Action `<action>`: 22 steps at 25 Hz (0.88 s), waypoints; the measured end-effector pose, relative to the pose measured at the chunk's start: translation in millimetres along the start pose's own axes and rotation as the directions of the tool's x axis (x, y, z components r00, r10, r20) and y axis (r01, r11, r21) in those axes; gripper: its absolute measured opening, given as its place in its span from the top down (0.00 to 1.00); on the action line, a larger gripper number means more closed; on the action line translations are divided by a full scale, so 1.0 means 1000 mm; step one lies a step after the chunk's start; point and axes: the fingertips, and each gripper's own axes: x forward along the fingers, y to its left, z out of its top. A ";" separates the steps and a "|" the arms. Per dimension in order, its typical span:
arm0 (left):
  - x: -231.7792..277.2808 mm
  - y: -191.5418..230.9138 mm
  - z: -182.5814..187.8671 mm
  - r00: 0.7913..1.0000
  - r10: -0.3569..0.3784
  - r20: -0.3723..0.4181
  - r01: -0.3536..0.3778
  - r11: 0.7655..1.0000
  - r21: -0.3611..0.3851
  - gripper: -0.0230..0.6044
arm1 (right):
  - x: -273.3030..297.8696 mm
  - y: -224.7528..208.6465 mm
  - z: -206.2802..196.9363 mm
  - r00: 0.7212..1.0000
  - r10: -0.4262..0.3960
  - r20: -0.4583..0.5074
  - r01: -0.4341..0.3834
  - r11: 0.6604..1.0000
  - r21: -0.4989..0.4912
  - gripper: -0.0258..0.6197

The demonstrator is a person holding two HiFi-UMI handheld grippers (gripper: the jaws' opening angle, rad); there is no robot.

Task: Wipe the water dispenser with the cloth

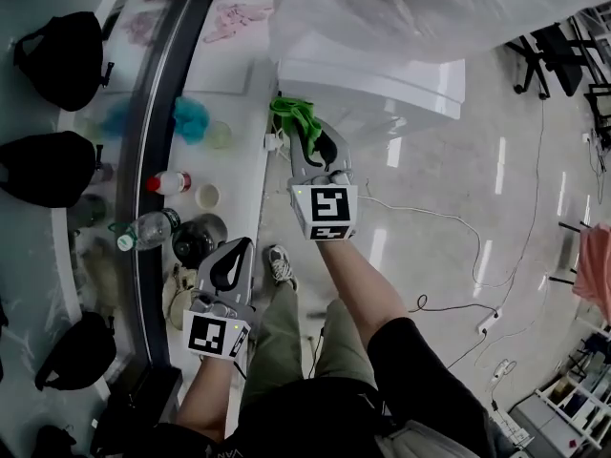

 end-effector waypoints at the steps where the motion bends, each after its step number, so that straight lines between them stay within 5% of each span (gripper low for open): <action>1: -0.001 0.000 -0.003 1.000 0.000 -0.005 0.000 1.000 -0.007 0.96 | -0.002 -0.009 -0.001 1.000 -0.019 -0.004 0.019 1.000 0.002 0.84; 12: 0.024 -0.049 -0.010 0.998 -0.054 -0.030 0.055 0.998 0.020 0.96 | -0.075 -0.148 -0.017 0.971 -0.237 -0.036 0.237 0.971 0.011 0.84; 22: 0.043 -0.099 -0.030 0.997 -0.065 -0.036 0.065 0.998 -0.015 0.96 | -0.122 -0.227 -0.024 0.945 -0.322 -0.055 0.321 0.947 -0.028 0.84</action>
